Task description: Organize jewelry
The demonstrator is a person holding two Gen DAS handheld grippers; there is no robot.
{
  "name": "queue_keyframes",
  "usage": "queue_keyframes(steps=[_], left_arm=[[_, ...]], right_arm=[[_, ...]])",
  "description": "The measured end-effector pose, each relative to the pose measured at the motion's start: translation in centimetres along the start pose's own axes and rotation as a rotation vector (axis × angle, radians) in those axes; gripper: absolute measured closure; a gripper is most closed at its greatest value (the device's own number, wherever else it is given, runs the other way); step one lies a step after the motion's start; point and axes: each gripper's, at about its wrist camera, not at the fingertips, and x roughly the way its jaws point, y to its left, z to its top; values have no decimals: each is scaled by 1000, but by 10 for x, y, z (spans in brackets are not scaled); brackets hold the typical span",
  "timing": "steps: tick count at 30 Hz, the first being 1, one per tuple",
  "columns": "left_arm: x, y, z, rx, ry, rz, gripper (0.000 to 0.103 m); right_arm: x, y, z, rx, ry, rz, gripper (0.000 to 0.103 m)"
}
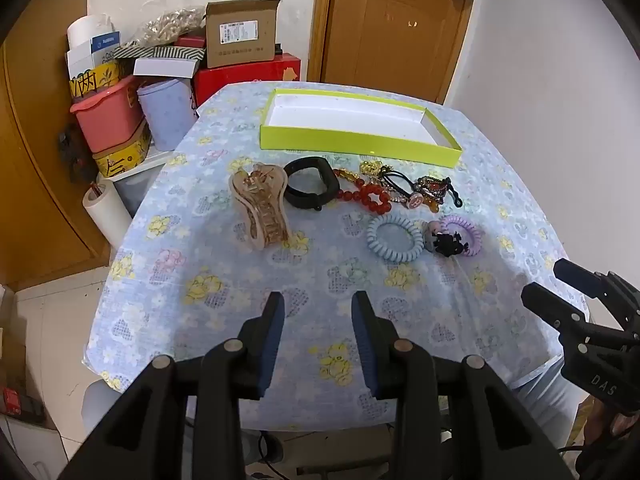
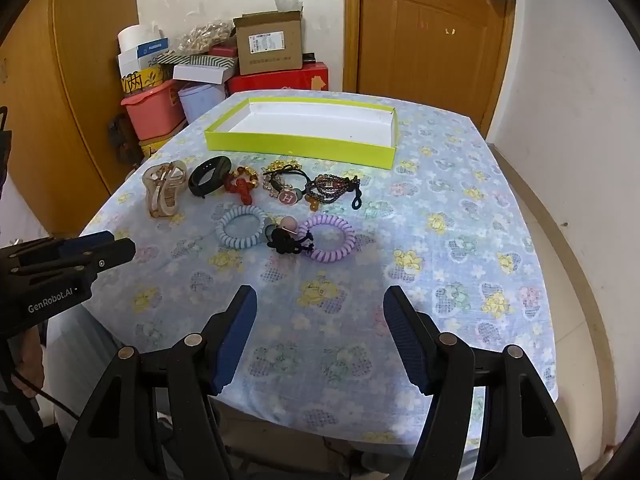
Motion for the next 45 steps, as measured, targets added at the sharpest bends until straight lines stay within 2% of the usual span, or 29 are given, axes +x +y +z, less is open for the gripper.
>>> queue_keyframes(steps=[7,14,21,45], left_arm=[[2,-3,-2,29,-22,31,67],[-6,0,-4,30,-25,7,67],[-7,-4,-4,51,-25,25,67],[-5,-10,-5,64,-19,-9,67]], right_arm=[[-1,0,0,-2,4,-5,37],[0,0,-1,-3,5,-1,37],[0,0,-1,-1,4,1,37],[3,0,-2,0,11,9,37]])
